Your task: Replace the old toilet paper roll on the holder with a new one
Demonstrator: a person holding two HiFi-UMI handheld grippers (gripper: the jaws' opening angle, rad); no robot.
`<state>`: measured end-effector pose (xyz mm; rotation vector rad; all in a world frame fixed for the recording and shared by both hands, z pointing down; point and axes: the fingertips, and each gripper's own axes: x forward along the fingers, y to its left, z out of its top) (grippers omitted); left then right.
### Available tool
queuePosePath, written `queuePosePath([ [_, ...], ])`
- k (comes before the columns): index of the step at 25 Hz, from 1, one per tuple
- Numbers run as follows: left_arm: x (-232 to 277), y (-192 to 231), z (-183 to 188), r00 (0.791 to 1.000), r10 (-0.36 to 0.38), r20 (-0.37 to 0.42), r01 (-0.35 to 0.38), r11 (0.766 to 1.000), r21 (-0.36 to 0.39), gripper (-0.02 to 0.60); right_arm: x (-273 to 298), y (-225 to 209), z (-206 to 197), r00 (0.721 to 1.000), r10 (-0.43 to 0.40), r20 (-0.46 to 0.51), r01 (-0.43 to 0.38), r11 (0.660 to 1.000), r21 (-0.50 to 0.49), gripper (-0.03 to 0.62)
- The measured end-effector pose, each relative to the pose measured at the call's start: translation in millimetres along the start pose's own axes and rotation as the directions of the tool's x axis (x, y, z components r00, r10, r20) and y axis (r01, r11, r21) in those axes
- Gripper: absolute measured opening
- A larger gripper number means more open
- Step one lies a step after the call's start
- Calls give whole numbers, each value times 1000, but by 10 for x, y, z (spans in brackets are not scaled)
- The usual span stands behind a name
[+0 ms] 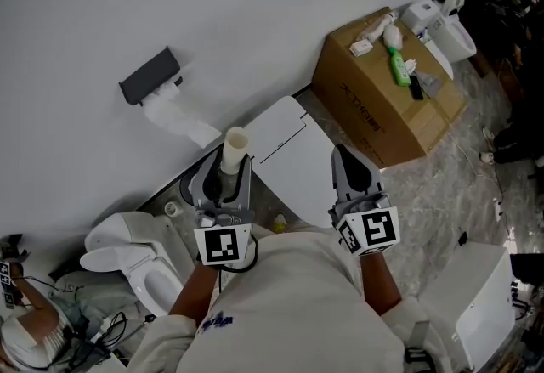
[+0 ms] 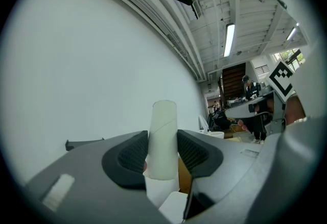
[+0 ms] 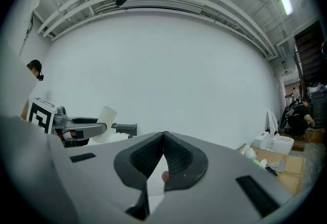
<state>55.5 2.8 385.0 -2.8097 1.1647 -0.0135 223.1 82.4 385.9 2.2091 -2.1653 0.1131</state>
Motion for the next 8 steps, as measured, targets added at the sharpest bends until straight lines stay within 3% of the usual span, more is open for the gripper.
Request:
queuePosePath([
  [8,60,212,-182,999,31,-36,-31,999,-14,184,166,113,12,999,27,-19,-29,995,-92,3],
])
